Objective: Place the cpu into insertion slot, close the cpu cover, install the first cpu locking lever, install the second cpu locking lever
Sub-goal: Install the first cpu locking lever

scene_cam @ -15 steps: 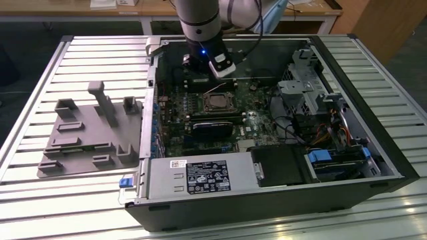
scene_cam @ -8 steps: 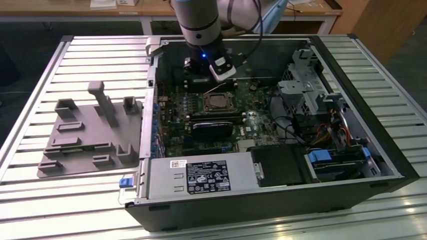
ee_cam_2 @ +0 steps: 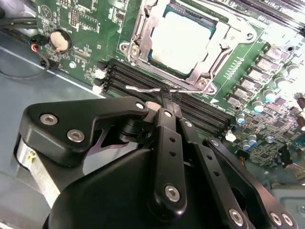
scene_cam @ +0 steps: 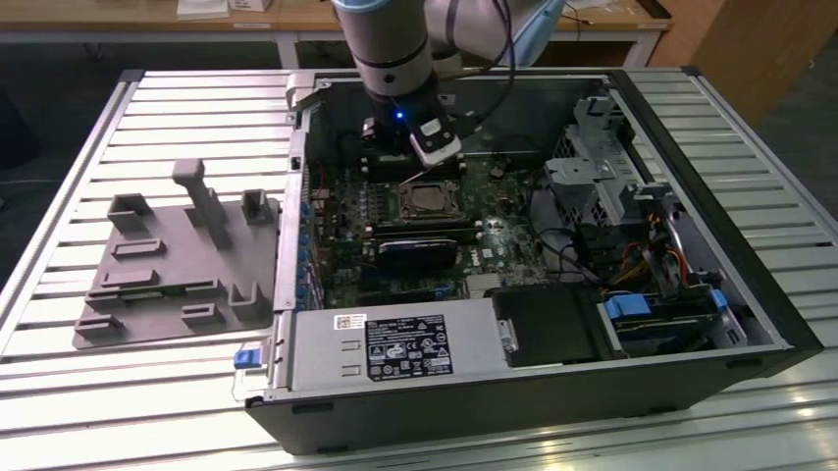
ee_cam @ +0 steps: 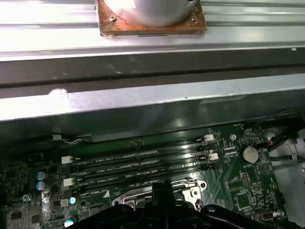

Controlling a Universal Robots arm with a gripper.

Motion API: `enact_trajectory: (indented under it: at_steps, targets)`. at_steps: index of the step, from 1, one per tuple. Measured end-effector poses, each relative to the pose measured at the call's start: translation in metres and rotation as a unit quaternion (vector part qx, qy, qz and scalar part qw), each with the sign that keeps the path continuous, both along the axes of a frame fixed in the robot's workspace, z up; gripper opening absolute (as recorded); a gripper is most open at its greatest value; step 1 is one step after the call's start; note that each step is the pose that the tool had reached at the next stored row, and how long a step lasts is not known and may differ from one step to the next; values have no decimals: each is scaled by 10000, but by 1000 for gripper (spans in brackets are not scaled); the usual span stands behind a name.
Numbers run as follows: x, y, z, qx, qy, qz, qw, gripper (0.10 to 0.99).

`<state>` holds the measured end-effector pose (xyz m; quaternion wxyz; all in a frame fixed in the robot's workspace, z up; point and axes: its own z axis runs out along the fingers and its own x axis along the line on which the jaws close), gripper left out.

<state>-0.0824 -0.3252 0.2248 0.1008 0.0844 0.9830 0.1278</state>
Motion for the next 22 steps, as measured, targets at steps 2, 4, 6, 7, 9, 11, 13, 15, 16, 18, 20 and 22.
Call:
enact_trajectory:
  at_steps: [2,4,6,7,9,11,13,15,16,18,20,22]
  targets:
    - [8,1,-10,-1,0,-71,10000,102]
    - [20,5,-19,-1,0,-126,9999,102]
    - [31,9,-29,0,0,-183,9998,102]
    - [35,11,-33,-2,0,-213,9998,102]
    - [44,20,-40,-5,1,-272,9996,102]
    - [52,32,-46,-10,0,-322,9995,102]
    - [60,45,-52,-18,0,-368,9993,102]
    - [69,57,-57,-34,-1,-409,9992,102]
    - [71,62,-59,-42,-1,-430,9991,102]
    - [76,74,-64,-59,-2,-470,9989,102]
    - [82,84,-69,-75,-2,-509,9987,102]
    - [88,95,-75,-91,-2,-552,9984,102]
